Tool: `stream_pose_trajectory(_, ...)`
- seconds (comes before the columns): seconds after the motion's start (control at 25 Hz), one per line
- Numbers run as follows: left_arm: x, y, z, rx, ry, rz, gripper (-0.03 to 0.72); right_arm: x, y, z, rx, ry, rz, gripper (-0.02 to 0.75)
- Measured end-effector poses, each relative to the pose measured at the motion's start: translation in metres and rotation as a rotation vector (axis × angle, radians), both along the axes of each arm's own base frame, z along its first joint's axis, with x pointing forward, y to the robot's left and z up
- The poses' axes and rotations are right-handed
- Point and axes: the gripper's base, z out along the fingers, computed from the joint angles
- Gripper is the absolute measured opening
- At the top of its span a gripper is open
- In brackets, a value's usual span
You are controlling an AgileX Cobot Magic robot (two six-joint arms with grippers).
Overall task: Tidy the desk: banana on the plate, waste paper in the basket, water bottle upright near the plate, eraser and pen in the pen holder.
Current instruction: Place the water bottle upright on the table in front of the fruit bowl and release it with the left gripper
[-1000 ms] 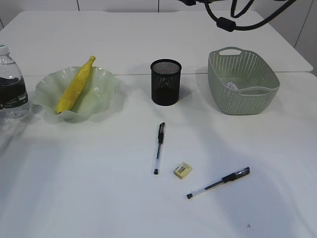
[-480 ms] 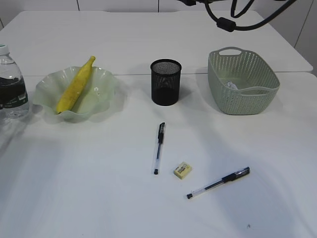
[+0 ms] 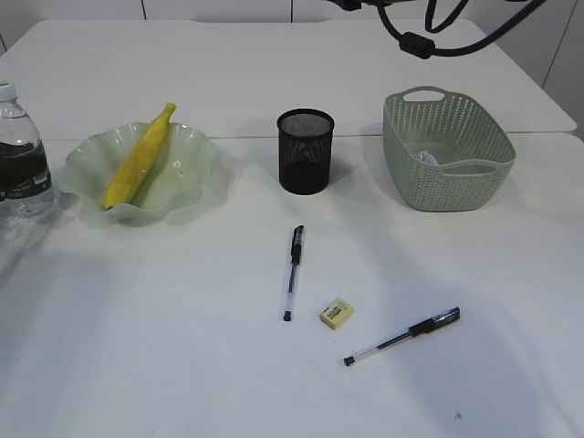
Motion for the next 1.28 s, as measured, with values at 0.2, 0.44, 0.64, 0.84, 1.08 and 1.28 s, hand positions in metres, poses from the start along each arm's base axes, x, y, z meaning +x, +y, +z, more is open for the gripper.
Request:
stream_pose_trajectory(0.2,0.0,0.0001,-0.0002,0.007,-0.002,0.0,0.378,0.0001,-0.0001,0.0001,-0.004,-0.004,-0.001,0.234)
stream_pose_trajectory(0.44,0.0002,0.0003,-0.0002,0.012,-0.005,0.001,0.39,0.0003,-0.0003,0.0001,-0.004,-0.005,-0.003,0.234)
stream_pose_trajectory(0.64,0.0002,0.0004,-0.0003,0.013,-0.005,0.001,0.402,0.0003,-0.0003,0.0001,-0.004,-0.005,-0.003,0.234)
stream_pose_trajectory(0.84,0.0002,0.0005,-0.0004,0.014,-0.004,0.002,0.414,0.0003,-0.0003,0.0001,-0.005,-0.006,-0.002,0.234)
stream_pose_trajectory(1.08,0.0002,0.0006,-0.0005,0.016,-0.004,0.003,0.435,0.0003,-0.0003,0.0001,-0.006,-0.007,-0.002,0.234)
stream_pose_trajectory(1.28,0.0007,0.0019,-0.0008,0.028,0.005,0.017,0.438,0.0003,-0.0003,0.0001,-0.01,-0.011,-0.001,0.234)
